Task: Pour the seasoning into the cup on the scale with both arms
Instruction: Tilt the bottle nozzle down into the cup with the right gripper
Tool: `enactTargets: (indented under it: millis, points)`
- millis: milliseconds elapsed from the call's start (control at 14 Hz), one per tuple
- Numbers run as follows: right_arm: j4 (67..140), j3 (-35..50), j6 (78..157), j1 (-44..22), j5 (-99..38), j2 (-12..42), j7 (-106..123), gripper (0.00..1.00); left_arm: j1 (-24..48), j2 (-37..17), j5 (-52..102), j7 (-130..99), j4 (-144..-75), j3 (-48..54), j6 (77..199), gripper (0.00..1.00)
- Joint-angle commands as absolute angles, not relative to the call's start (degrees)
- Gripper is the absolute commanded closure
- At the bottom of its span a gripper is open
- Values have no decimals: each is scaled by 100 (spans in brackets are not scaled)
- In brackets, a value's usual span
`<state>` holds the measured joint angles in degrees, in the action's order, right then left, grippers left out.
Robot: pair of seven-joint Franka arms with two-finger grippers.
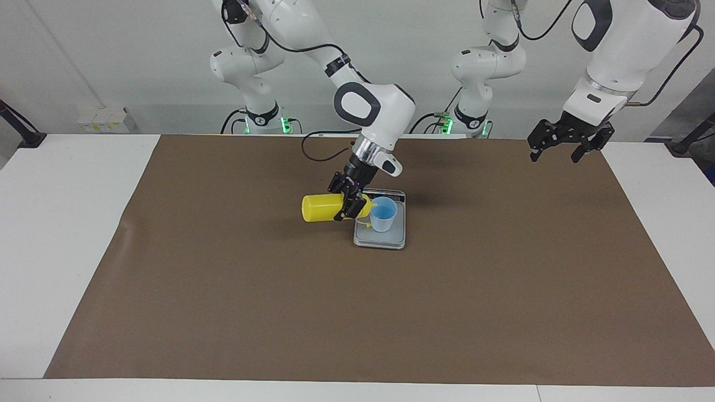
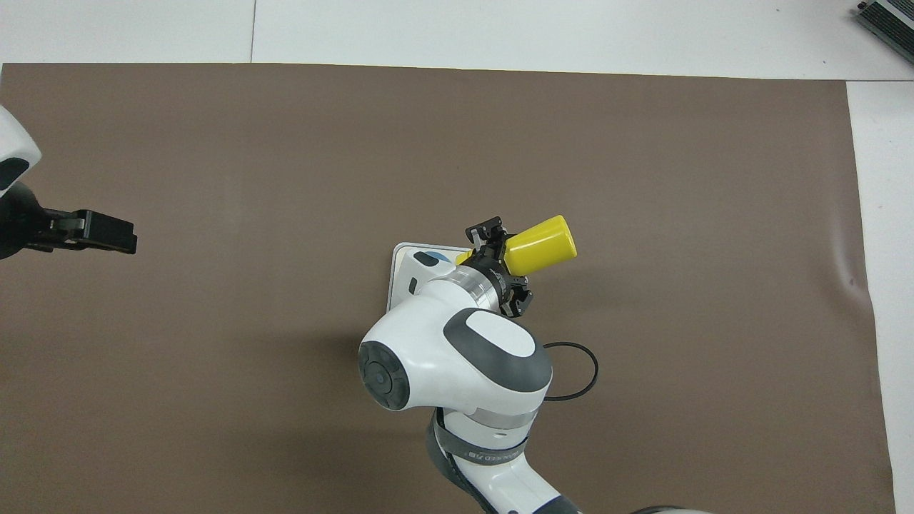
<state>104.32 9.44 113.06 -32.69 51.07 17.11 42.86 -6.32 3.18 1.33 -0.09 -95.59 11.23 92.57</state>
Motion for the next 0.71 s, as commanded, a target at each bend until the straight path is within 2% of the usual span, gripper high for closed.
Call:
enactTargets:
  millis: [0,643]
  points:
    - [10301,967,11162,-3296,5326,1767,4210,100,-694,413,193,70,-9624,1134,9229,0]
    - [10292,976,11381,-3033,5221,1696,4245,100,-694,413,193,70,-9624,1134,9229,0]
